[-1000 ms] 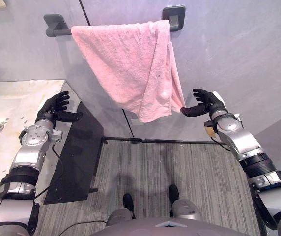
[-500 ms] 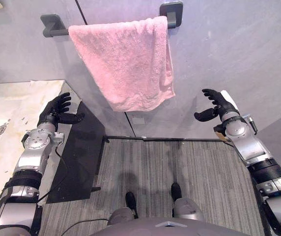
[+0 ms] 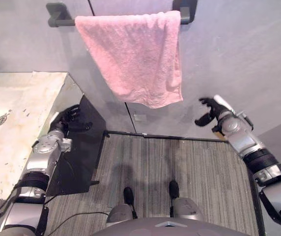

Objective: Organize the bathroom.

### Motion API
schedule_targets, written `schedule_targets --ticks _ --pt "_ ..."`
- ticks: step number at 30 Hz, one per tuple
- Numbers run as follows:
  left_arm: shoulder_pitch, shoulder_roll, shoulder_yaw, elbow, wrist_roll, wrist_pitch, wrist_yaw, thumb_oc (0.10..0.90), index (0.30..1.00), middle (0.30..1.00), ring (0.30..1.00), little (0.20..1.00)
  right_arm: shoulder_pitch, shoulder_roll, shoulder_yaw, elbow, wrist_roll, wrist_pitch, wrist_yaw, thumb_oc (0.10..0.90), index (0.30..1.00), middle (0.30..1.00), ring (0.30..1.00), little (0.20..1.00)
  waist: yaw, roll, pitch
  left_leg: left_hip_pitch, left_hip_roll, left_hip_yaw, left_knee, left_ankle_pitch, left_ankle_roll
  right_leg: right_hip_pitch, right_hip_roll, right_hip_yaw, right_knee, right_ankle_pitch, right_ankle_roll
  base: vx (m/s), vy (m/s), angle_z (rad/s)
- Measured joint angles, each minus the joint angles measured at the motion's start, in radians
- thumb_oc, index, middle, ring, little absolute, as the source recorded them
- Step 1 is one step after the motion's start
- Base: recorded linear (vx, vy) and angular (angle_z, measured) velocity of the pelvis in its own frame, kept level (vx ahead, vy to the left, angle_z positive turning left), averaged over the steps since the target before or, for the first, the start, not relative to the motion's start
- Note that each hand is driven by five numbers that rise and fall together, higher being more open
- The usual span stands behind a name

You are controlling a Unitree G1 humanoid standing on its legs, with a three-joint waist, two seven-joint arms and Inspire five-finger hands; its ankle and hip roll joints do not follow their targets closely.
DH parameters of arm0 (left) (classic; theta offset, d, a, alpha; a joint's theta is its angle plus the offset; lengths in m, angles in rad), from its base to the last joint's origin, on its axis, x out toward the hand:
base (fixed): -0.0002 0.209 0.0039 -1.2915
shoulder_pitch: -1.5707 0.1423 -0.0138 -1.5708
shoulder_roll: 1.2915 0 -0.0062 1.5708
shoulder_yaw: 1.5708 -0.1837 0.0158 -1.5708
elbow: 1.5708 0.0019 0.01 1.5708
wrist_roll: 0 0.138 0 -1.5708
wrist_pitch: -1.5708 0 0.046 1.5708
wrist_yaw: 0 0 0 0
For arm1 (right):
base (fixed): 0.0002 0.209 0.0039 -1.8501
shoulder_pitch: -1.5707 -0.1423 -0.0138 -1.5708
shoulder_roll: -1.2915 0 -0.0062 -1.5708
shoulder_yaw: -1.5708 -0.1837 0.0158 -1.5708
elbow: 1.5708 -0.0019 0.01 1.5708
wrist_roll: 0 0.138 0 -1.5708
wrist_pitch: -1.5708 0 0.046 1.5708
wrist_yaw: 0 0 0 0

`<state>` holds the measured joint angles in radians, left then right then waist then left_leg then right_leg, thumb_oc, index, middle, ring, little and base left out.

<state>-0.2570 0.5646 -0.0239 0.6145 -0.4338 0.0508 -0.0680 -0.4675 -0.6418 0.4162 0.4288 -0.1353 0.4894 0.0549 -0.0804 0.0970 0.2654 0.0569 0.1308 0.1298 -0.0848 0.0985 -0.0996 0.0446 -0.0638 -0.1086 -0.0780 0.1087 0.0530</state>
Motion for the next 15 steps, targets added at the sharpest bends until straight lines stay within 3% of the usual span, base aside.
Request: schedule_targets --ticks 5,9,12,13,15 --pt "0.262 -0.169 -0.042 0.026 0.001 0.029 -0.024 0.800 0.900 0.900 0.900 0.900 0.301 0.081 0.011 0.082 -0.030 -0.028 0.044 0.800 0.900 0.900 0.900 0.900 0.019 -0.028 0.013 0.005 0.001 -0.002 0.001 0.000 0.000 0.008 0.001 -0.003 0.000 -0.011 0.002 -0.05 -0.097 0.03" --pt "0.297 -0.205 -0.114 0.158 0.004 0.065 -0.035 0.800 0.900 0.900 0.900 0.900 0.331 0.111 0.058 0.211 -0.103 -0.036 0.063 0.800 0.900 0.900 0.900 0.900 0.019 -0.041 0.022 0.002 0.007 -0.013 0.001 0.005 -0.005 0.008 0.010 -0.004 0.000 -0.013 0.005 -0.07 -0.111 0.01" --pt "0.296 -0.215 -0.123 0.205 0.001 0.066 -0.035 0.800 0.900 0.900 0.900 0.900 0.330 0.117 0.068 0.280 -0.179 -0.095 0.063 0.800 0.900 0.900 0.900 0.900 0.023 -0.039 0.022 -0.012 0.025 -0.030 -0.001 -0.007 -0.019 0.008 0.026 -0.017 0.005 -0.019 -0.007 -0.13 -0.164 0.23" --pt "0.277 -0.217 -0.116 0.251 -0.001 0.064 -0.026 0.800 0.900 0.900 0.900 0.900 0.306 0.130 0.105 0.346 -0.248 -0.135 0.057 0.800 0.900 0.900 0.900 0.900 0.041 -0.034 0.023 -0.026 0.048 -0.040 -0.004 -0.028 -0.034 -0.016 0.051 -0.030 0.049 -0.037 -0.035 -0.17 -0.165 0.40" --pt "0.268 -0.215 -0.116 0.265 -0.005 0.067 -0.023 0.800 0.900 0.900 0.900 0.900 0.292 0.137 0.124 0.358 -0.262 -0.148 0.057 0.800 0.900 0.900 0.900 0.900 0.055 -0.028 0.023 -0.050 0.069 -0.041 -0.004 -0.043 -0.036 -0.051 0.066 -0.049 0.091 -0.052 -0.055 -0.16 -0.142 0.35"
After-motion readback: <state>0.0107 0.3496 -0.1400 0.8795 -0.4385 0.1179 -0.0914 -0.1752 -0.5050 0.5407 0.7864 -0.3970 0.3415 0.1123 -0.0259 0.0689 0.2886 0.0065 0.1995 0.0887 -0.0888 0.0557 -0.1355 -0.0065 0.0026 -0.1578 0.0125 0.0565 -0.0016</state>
